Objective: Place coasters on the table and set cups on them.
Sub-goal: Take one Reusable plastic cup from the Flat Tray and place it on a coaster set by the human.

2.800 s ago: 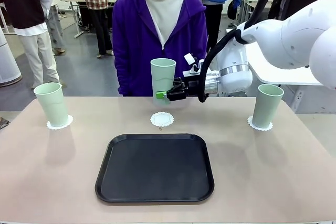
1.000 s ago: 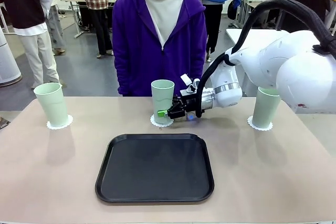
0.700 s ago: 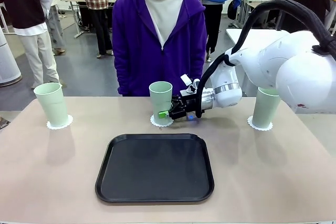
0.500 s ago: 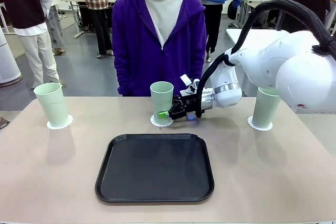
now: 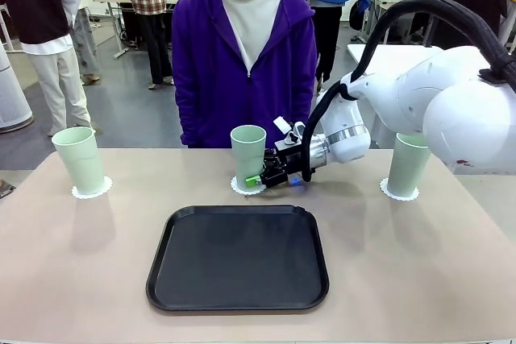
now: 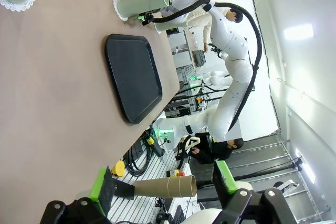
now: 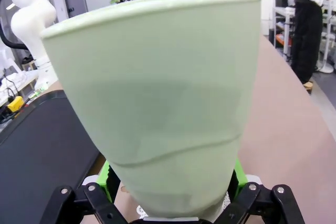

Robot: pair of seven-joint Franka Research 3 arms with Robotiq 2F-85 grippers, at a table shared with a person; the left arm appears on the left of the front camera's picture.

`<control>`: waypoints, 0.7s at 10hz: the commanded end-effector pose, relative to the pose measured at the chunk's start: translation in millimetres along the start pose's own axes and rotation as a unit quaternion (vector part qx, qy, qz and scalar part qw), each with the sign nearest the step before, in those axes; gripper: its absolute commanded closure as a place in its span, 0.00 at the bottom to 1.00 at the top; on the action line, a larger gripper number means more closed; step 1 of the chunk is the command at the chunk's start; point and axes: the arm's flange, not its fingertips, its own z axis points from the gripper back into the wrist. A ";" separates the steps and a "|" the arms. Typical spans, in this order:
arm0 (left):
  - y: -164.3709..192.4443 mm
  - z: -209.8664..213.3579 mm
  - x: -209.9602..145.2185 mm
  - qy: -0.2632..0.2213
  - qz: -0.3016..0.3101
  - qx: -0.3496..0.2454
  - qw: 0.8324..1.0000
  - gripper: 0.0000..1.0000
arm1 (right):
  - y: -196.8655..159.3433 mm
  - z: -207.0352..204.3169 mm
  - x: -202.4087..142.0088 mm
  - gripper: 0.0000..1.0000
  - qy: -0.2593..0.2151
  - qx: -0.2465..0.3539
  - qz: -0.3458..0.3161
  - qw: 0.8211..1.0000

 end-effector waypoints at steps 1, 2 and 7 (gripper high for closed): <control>-1.6 1.4 -0.2 -0.005 -0.008 -0.005 1.000 0.00 | -1.5 1.2 12.5 0.00 0.034 -0.001 -0.007 0.999; -1.6 1.4 -0.2 -0.005 -0.008 -0.005 1.000 0.00 | 0.1 3.5 14.6 0.00 0.041 -0.005 -0.007 0.999; -1.6 1.4 -0.2 -0.005 -0.008 -0.005 1.000 0.00 | 9.3 23.3 25.0 0.00 0.084 -0.030 -0.022 0.996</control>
